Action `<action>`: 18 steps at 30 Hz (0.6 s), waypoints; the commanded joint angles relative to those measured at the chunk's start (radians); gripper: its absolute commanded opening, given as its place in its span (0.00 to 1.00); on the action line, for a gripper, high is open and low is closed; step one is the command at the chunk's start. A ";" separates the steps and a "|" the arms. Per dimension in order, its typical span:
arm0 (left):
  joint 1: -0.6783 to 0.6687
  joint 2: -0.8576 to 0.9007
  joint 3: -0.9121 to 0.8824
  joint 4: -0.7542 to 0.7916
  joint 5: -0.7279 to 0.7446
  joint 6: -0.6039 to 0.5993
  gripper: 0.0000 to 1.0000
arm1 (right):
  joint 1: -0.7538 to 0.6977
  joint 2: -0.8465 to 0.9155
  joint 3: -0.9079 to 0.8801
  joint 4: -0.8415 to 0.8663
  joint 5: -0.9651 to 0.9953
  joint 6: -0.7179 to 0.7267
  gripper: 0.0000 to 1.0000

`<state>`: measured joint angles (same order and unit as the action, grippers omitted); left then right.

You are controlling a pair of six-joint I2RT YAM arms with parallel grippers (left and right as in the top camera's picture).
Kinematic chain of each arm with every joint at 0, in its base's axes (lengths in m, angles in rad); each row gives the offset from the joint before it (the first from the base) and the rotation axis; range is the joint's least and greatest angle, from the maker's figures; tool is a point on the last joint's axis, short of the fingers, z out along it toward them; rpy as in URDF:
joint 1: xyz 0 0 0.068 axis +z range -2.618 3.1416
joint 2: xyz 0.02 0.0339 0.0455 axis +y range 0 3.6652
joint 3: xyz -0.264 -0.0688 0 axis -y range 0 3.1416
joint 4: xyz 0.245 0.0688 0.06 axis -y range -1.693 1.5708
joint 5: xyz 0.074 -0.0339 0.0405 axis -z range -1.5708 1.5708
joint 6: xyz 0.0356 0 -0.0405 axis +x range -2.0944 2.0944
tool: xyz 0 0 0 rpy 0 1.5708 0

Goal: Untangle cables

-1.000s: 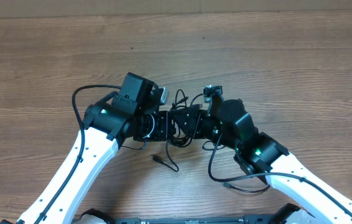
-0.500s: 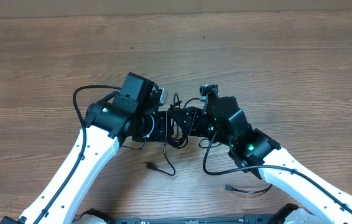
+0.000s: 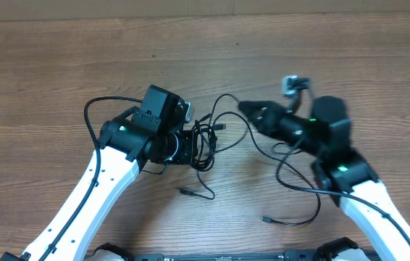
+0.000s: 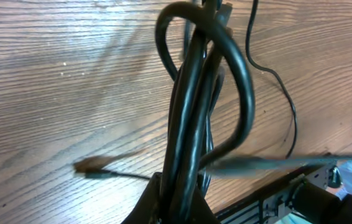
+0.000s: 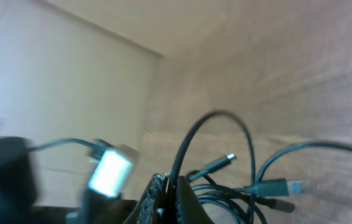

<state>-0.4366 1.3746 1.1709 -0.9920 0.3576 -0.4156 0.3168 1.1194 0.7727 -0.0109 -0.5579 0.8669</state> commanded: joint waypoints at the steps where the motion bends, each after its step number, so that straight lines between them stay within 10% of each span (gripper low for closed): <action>1: -0.002 -0.015 0.009 -0.003 -0.025 0.019 0.04 | -0.100 -0.057 0.012 0.006 -0.127 -0.011 0.04; 14: -0.002 -0.015 0.009 -0.018 0.080 0.179 0.04 | -0.373 -0.096 0.012 -0.378 0.120 -0.092 0.04; 18: -0.002 -0.015 0.009 -0.016 0.256 0.351 0.04 | -0.404 -0.095 0.012 -0.497 0.163 -0.124 0.37</action>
<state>-0.4366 1.3746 1.1709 -1.0100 0.4412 -0.2459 -0.0765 1.0298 0.7738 -0.4923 -0.4812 0.7898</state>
